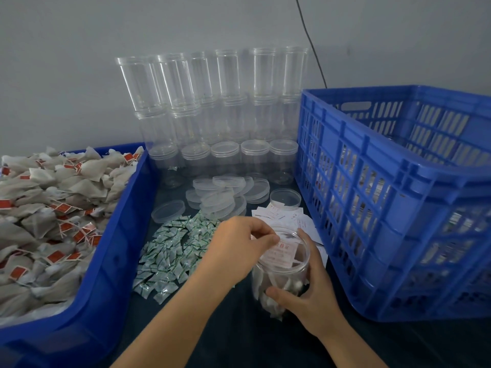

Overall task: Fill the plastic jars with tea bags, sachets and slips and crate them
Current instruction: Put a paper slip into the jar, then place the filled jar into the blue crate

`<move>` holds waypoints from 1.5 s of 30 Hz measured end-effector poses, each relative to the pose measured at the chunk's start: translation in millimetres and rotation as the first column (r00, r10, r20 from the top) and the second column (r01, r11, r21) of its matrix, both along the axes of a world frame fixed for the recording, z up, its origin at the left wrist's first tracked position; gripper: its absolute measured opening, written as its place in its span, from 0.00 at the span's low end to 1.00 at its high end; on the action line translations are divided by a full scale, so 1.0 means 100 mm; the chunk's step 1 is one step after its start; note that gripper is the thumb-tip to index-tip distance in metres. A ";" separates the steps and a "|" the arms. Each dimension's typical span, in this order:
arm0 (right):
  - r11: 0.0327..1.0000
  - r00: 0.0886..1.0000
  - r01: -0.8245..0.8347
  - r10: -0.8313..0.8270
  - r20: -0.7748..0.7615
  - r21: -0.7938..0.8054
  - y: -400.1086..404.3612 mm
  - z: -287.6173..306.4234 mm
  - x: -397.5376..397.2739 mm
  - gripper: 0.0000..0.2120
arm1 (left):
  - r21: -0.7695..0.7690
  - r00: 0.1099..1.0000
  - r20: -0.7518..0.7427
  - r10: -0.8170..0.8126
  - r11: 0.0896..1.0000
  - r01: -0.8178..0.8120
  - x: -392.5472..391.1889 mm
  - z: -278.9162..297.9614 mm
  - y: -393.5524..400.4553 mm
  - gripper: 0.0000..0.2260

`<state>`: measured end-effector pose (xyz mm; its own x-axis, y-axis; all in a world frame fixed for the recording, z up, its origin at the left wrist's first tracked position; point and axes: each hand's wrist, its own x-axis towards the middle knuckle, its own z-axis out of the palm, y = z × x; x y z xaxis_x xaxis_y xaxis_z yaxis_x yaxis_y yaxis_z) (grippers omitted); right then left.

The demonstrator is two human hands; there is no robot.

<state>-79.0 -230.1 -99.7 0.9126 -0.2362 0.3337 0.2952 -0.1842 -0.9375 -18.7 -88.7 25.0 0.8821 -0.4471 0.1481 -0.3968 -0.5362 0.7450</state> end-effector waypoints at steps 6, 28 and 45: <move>1.000 1.000 -0.011 0.011 -0.003 -0.008 0.01 0.01 -0.01 0.49 | 0.114 0.977 0.206 0.054 0.990 -0.079 -0.01 -0.15 -0.01 0.04; 0.974 0.990 -0.060 0.030 -0.138 -0.220 -0.14 0.34 -0.10 0.45 | -0.359 0.939 -0.142 -0.314 0.900 0.247 -0.12 -0.99 0.13 0.48; 0.043 0.780 -0.594 -0.214 -0.588 -0.804 0.23 2.58 0.15 0.38 | -0.410 0.948 0.079 -0.307 0.857 0.312 -0.09 -0.57 0.09 0.37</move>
<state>-63.9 -206.6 158.1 0.9180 0.1199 -0.3779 0.1543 -0.9861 0.0620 -27.7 -79.5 -32.4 0.7056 -0.5932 0.3877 -0.5005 -0.0298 0.8652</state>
